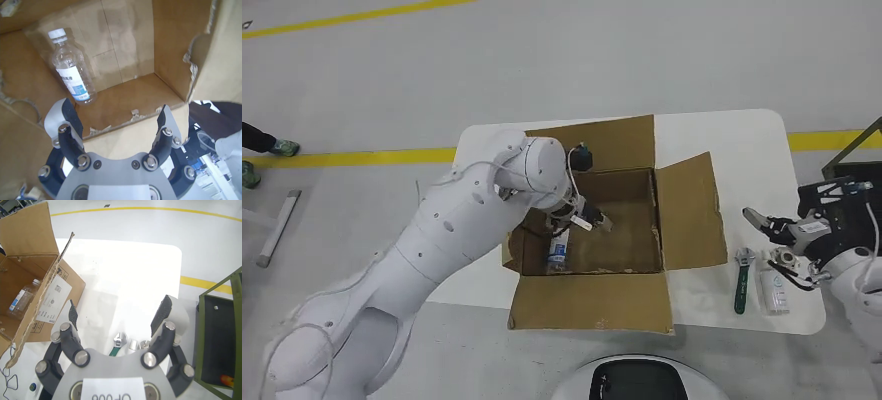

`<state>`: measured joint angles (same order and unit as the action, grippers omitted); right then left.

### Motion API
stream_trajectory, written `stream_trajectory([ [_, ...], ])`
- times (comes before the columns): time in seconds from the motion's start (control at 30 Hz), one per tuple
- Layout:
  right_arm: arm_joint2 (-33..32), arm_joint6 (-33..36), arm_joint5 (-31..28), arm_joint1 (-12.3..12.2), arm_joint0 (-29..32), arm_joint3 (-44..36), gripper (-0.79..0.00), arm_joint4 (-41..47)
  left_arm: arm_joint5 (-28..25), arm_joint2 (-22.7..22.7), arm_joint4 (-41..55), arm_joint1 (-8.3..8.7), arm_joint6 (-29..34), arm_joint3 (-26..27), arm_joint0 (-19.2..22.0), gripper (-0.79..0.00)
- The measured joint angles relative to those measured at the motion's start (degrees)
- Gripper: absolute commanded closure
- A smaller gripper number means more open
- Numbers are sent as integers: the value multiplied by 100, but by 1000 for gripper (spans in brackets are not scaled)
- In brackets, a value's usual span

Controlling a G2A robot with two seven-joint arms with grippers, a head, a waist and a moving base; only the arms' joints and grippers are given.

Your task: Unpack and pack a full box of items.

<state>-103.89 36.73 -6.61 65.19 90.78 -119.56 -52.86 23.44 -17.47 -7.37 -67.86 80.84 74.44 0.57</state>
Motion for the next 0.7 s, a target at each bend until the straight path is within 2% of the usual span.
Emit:
stream_trajectory([
  [0.13,-8,145,-153,-23,-6,-7,-785,-80,-95,-738,-888,580,96,851,-85,-785],
  [0.27,43,102,-181,-30,-10,16,-785,-117,-158,-1670,-1360,1183,155,1916,-531,-785],
  [0.4,78,60,-199,-36,-13,31,-785,-164,-63,-2409,-2238,1641,63,2626,-1132,-785],
  [0.47,86,43,-211,-40,-16,37,-785,-174,0,-2709,-2652,1804,1,2833,-1433,-785],
  [0.5,88,39,-218,-41,-17,38,-785,-174,3,-2751,-2743,1824,-3,2857,-1480,-785],
  [0.7,48,-8,-269,-53,-9,14,-785,-131,-1,-2724,-2665,1817,1,2842,-1456,-785],
])
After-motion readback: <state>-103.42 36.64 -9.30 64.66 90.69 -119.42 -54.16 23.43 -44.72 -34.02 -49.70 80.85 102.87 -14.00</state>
